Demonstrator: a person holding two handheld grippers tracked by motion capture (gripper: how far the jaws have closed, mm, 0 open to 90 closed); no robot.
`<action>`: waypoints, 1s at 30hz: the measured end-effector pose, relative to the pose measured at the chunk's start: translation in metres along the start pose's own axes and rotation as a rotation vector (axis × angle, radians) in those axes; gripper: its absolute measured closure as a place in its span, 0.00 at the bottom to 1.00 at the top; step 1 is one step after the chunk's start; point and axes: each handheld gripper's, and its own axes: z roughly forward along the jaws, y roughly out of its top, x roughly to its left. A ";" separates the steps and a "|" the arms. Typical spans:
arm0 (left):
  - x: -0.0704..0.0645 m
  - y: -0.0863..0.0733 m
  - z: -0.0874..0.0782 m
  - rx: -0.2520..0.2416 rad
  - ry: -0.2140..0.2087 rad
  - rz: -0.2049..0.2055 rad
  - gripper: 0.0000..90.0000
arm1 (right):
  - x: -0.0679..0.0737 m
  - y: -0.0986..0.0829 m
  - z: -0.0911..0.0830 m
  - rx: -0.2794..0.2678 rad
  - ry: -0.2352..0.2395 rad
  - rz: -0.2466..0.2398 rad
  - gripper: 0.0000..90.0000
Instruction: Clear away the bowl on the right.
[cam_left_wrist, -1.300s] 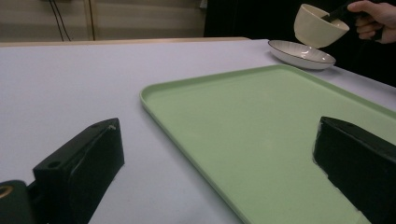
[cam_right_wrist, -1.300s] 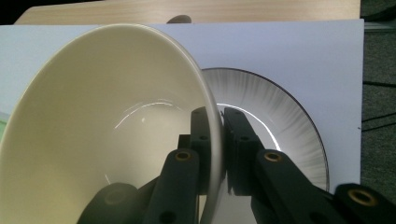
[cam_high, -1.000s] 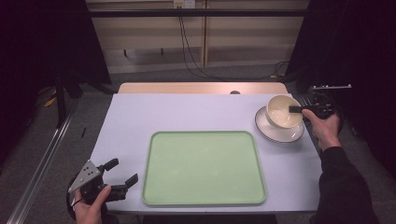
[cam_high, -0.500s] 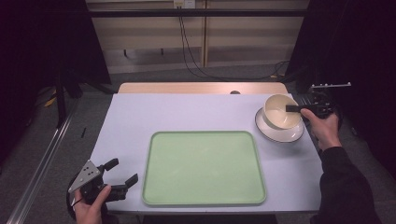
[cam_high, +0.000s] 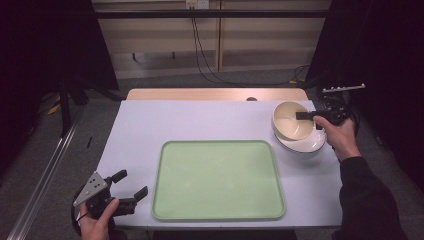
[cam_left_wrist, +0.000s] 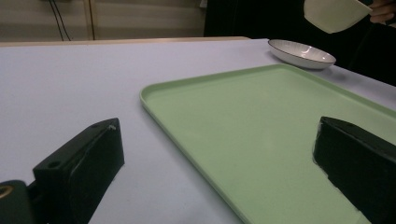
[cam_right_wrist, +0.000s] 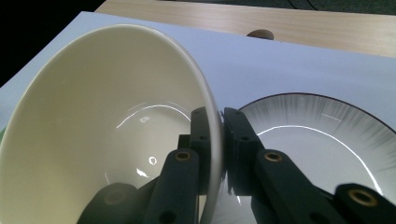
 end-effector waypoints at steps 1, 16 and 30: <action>0.000 0.000 0.000 0.000 0.000 0.000 0.02 | 0.000 0.000 0.000 0.000 0.000 0.000 0.93; 0.000 0.000 0.000 0.000 0.001 -0.001 0.02 | 0.021 0.004 0.020 0.045 0.065 -0.037 0.93; 0.000 0.000 0.000 0.000 0.003 -0.001 0.02 | 0.043 0.009 0.035 0.084 0.085 -0.083 0.93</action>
